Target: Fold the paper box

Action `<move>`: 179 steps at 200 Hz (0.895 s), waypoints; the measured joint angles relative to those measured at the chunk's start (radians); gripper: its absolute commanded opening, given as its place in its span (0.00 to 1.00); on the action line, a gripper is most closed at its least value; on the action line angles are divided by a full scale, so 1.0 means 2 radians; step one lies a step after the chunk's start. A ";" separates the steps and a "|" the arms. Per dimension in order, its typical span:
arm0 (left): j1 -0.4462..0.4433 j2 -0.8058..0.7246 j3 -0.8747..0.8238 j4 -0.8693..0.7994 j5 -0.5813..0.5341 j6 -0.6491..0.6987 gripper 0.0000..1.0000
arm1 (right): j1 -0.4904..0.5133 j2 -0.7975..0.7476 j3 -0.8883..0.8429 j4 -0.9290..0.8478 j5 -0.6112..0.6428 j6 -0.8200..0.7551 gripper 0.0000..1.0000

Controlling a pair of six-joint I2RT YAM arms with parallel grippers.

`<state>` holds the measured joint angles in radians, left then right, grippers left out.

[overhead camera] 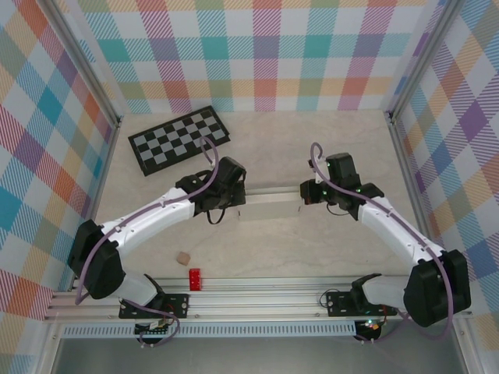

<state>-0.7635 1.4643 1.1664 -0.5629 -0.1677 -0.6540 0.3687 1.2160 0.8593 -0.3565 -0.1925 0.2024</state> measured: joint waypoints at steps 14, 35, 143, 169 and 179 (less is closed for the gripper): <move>-0.002 -0.007 -0.013 0.016 -0.005 0.001 0.00 | 0.000 -0.011 -0.014 0.014 -0.002 0.000 0.00; -0.011 -0.024 -0.041 0.044 -0.017 0.011 0.00 | 0.000 -0.024 -0.032 0.033 -0.003 0.000 0.00; -0.036 -0.065 -0.128 0.157 -0.051 0.068 0.00 | 0.006 -0.112 -0.138 0.126 0.022 0.023 0.00; -0.039 -0.079 -0.161 0.203 -0.056 0.076 0.00 | 0.007 -0.129 -0.170 0.166 0.022 0.032 0.00; -0.040 -0.083 -0.174 0.222 -0.059 0.077 0.00 | 0.009 -0.136 -0.184 0.185 0.023 0.038 0.00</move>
<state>-0.8440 1.2976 0.8177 -0.1188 -0.2852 -0.4995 0.3866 0.9443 0.4904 0.0143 -0.1471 0.2787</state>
